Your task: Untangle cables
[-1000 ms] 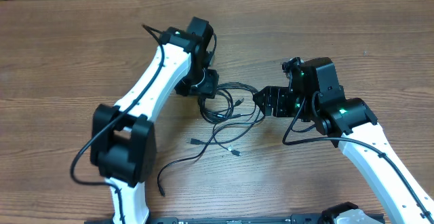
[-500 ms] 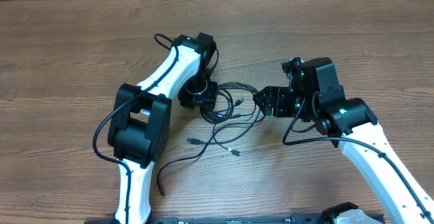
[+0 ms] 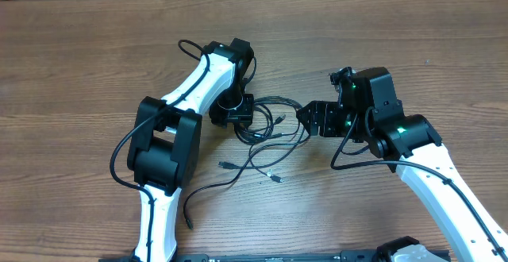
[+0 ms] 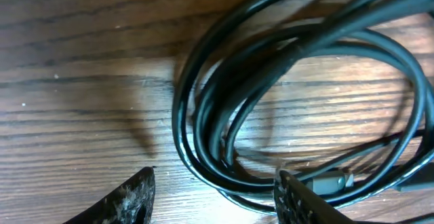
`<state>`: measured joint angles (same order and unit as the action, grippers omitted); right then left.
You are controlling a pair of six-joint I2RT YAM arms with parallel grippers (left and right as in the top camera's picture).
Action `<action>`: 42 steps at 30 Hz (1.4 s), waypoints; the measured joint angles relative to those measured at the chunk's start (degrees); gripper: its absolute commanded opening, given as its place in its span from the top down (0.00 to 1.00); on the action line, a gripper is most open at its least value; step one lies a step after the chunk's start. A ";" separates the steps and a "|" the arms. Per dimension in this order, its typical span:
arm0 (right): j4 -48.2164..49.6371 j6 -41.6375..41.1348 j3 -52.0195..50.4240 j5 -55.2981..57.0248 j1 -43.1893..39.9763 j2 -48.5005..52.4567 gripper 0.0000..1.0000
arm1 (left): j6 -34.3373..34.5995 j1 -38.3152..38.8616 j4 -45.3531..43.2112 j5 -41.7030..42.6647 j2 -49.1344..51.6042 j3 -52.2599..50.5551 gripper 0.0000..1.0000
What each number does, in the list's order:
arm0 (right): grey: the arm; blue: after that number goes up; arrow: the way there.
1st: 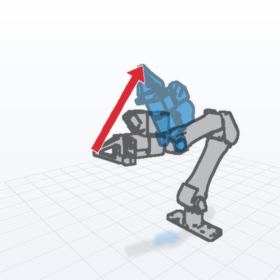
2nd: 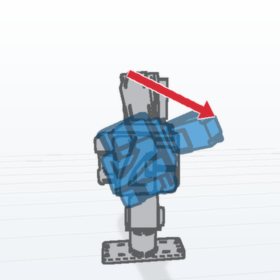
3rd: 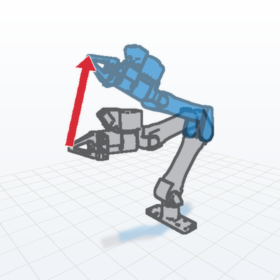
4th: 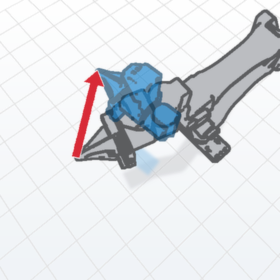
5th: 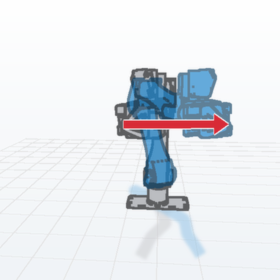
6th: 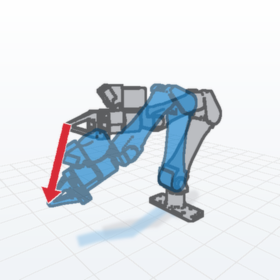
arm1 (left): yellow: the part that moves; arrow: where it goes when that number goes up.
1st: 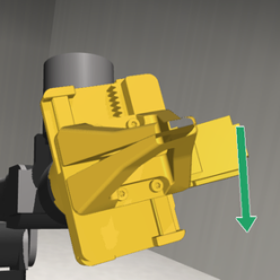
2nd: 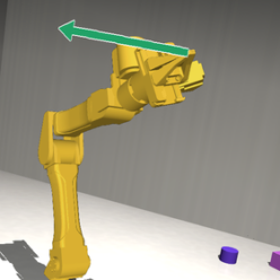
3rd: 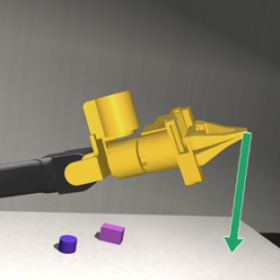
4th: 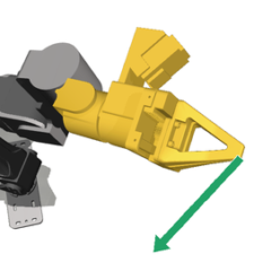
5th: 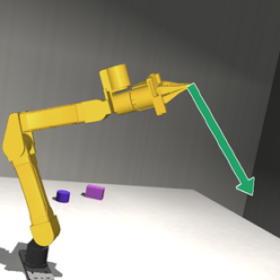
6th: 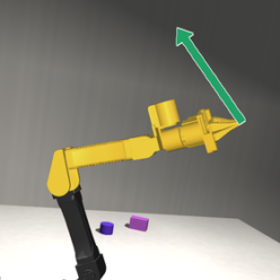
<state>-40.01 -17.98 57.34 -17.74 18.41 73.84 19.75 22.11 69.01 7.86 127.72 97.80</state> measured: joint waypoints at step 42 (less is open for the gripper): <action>0.13 -0.02 0.00 0.00 0.00 0.00 0.20 | 5.44 0.00 3.06 -0.17 0.02 2.78 0.96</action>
<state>-39.88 -18.00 57.34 -17.74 18.41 73.84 25.19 22.11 72.07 7.68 127.74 100.57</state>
